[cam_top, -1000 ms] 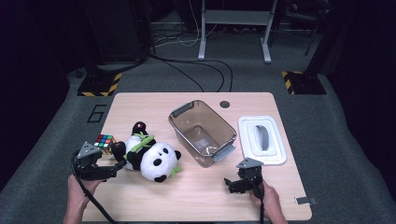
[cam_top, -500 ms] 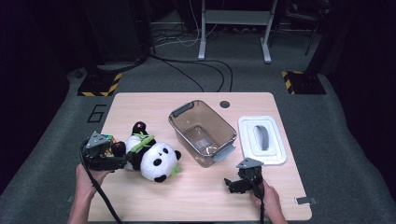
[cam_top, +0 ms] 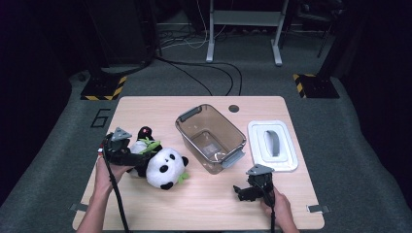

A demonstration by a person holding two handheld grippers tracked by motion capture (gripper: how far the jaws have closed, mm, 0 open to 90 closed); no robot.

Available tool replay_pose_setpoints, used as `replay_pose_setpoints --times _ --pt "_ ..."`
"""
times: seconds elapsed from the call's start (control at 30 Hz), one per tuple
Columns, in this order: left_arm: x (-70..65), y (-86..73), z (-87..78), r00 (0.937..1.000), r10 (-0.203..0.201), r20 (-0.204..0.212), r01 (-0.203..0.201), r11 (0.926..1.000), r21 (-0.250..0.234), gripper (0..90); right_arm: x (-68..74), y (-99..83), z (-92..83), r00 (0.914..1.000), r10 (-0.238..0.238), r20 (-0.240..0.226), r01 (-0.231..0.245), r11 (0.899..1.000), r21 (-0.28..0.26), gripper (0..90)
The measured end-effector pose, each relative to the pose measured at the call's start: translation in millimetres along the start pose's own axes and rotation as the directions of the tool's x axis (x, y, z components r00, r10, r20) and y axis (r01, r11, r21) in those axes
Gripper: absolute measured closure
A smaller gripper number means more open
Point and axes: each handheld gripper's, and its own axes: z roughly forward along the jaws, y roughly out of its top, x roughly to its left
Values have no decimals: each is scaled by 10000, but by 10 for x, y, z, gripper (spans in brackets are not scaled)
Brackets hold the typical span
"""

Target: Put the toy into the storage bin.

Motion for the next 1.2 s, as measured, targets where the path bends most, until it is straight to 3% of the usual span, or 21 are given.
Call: replay_pose_setpoints --times 0.17,0.23,0.27,0.4,0.5,0.6,0.73,0.87,0.97,1.2 --pt "-5 22 108 9998 202 41 -203 9993 299 91 3 0 -3 10000 36 -9 -36 10000 34 0" --pt "-14 22 153 9995 301 79 -305 9982 523 192 2 0 -3 10000 20 -14 -20 10000 38 0" --pt "-22 20 173 9994 353 40 -355 9974 626 308 2 0 -3 10000 28 -16 -28 10000 35 0" --pt "-49 -14 245 9982 573 -148 -561 9960 699 391 -2 -1 -1 10000 -32 -18 32 10000 1 0" --pt "-58 -60 269 9979 650 -84 -644 9962 593 526 -2 -1 -1 10000 -13 -15 13 10000 2 0" --pt "-124 -128 318 9903 1314 -449 -1295 9906 433 698 -2 -1 -2 10000 -4 -26 4 10000 5 0" --pt "-145 -148 307 9897 1321 -546 -1311 9911 219 735 -5 -2 -1 10000 -48 -32 48 10000 -5 0" --pt "-105 -148 237 9888 1471 -260 -1469 9891 90 748 -2 -1 -2 10000 21 -52 -21 10000 -8 0" --pt "-78 -165 182 9914 1305 32 -1304 9914 -106 755 0 0 0 10000 45 -49 -45 10000 -26 0" --pt "-66 -169 39 9884 1478 335 -1460 9879 -520 762 -5 -1 -1 10000 7 -79 -7 10000 -26 0"
